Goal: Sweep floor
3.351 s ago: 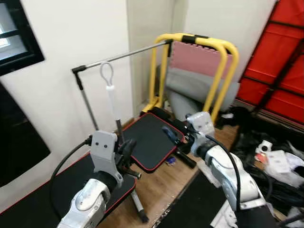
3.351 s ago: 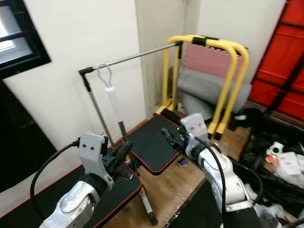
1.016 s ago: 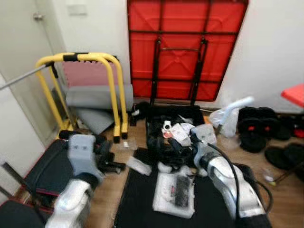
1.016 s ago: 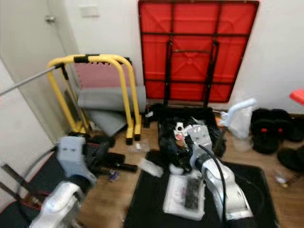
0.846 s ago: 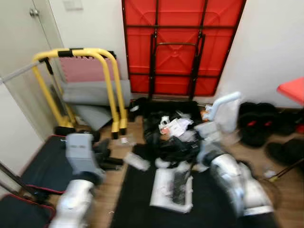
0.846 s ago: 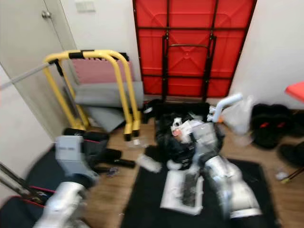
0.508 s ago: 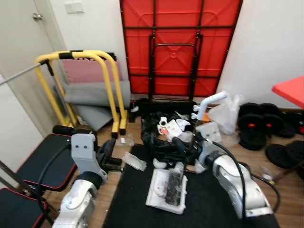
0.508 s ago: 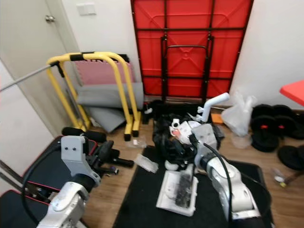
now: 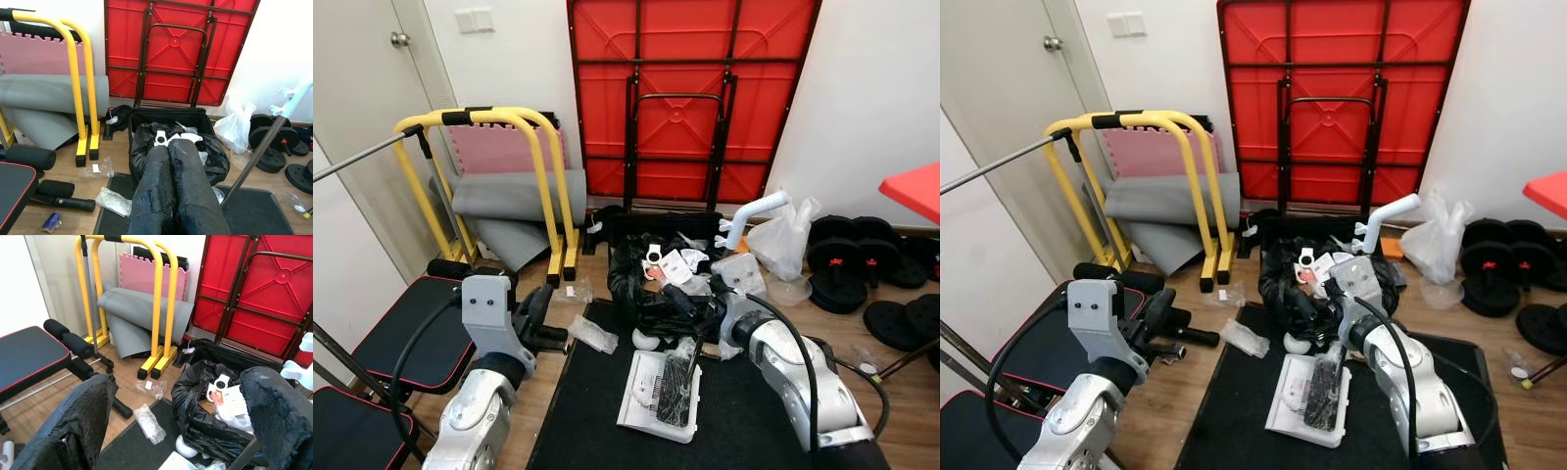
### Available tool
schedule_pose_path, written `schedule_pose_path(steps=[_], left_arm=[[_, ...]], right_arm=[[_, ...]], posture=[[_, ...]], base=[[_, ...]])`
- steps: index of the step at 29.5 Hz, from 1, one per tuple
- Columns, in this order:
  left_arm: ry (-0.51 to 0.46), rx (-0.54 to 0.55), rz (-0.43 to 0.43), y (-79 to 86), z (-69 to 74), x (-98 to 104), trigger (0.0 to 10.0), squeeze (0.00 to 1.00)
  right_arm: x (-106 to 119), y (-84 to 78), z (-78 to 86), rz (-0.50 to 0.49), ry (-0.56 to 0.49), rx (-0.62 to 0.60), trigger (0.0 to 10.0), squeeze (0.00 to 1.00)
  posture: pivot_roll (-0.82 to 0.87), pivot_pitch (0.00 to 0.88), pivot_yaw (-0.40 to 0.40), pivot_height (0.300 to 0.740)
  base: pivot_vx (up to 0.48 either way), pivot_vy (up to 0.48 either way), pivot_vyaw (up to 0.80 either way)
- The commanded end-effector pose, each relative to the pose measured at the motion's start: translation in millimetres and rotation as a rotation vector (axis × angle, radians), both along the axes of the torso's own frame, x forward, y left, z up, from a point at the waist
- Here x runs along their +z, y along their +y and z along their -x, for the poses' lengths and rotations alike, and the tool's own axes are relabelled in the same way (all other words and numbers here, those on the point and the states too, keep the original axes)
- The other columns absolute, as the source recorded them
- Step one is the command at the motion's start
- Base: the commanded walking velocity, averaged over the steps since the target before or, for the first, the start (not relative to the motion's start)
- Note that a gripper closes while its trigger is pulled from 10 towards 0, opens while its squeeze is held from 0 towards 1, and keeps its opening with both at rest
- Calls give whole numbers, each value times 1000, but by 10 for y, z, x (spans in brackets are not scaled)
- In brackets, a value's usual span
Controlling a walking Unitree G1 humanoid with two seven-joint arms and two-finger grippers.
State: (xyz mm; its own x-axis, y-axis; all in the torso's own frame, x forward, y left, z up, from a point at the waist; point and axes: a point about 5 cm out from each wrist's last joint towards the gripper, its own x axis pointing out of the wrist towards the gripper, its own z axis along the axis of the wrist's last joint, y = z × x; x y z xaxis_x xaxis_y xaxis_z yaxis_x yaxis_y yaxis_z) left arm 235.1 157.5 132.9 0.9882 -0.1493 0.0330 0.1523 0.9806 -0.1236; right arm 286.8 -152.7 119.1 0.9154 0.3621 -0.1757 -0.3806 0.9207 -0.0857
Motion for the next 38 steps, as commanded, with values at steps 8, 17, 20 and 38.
schedule_pose_path(steps=[8,17,20,38], left_arm=[[1,4,-8,18,-1,0,10000,0],[-5,-5,-7,8,-9,6,10000,0],[-6,-7,-8,7,-13,5,10000,0],[-11,-20,-9,-4,-31,11,10000,0]], right_arm=[[70,45,-18,6,-36,21,10000,0],[74,38,-40,21,-43,6,10000,0],[74,40,-45,23,-45,6,10000,0],[95,68,-59,30,-70,6,10000,0]], posture=[[-94,0,-27,740],[-97,0,-25,740],[-97,0,-24,740],[-97,0,-22,740]], base=[[282,0,400],[300,0,0],[309,0,0],[309,0,0]])
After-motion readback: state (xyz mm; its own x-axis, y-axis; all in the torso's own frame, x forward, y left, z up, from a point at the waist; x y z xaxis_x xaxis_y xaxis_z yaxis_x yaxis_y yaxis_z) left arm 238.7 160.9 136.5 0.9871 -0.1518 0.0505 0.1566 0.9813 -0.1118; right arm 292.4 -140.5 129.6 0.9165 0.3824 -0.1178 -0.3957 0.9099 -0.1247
